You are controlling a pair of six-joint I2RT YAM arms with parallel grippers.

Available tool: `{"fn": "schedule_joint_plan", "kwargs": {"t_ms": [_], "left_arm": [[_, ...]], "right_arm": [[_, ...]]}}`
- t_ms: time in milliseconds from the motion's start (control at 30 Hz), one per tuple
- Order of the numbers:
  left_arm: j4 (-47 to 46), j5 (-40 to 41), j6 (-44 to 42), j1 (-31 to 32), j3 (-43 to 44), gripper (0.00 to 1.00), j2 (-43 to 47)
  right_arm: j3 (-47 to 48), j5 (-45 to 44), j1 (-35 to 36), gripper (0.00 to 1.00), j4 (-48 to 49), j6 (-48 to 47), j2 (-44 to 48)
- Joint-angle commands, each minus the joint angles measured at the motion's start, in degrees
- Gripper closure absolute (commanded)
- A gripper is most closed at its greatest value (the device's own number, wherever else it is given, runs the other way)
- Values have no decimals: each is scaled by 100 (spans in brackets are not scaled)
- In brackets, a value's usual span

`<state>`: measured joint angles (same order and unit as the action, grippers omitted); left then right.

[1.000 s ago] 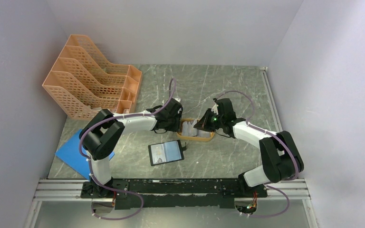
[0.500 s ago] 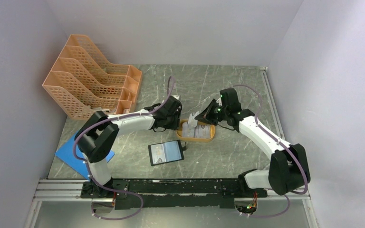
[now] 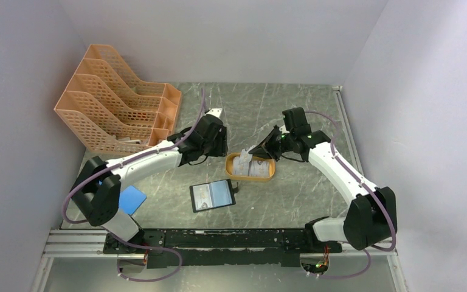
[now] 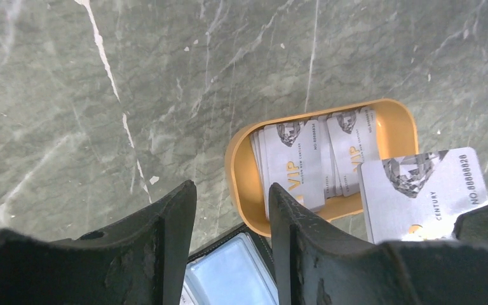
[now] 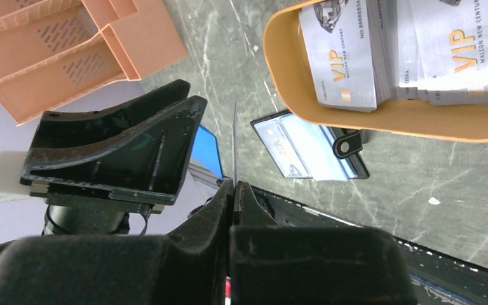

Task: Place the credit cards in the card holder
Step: Adjust the credit card.

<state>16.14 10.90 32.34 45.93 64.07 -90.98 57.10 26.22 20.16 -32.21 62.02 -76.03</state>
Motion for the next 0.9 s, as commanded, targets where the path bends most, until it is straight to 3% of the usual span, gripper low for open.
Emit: {"fn": "schedule_joint_plan", "kwargs": {"t_ms": [0,200,367,600,867], "left_arm": [[124,329,68,21,-129,49,394],[222,462,343,21,-415,48,977],[-30,430,578,-17,-977,47,1680],[-1768,-1433,877,-266,-2083,44,2665],[-3768,-3292,1589,-572,-2831,39,3431]], "right_arm": [[-36,217,-53,100,-168,203,220],[-147,118,-48,100,-11,11,476],[-577,126,-49,100,874,-860,712],[-1614,1594,-65,100,3144,-1142,1391],[-1471,2941,-59,100,3865,-1696,1988]]}}
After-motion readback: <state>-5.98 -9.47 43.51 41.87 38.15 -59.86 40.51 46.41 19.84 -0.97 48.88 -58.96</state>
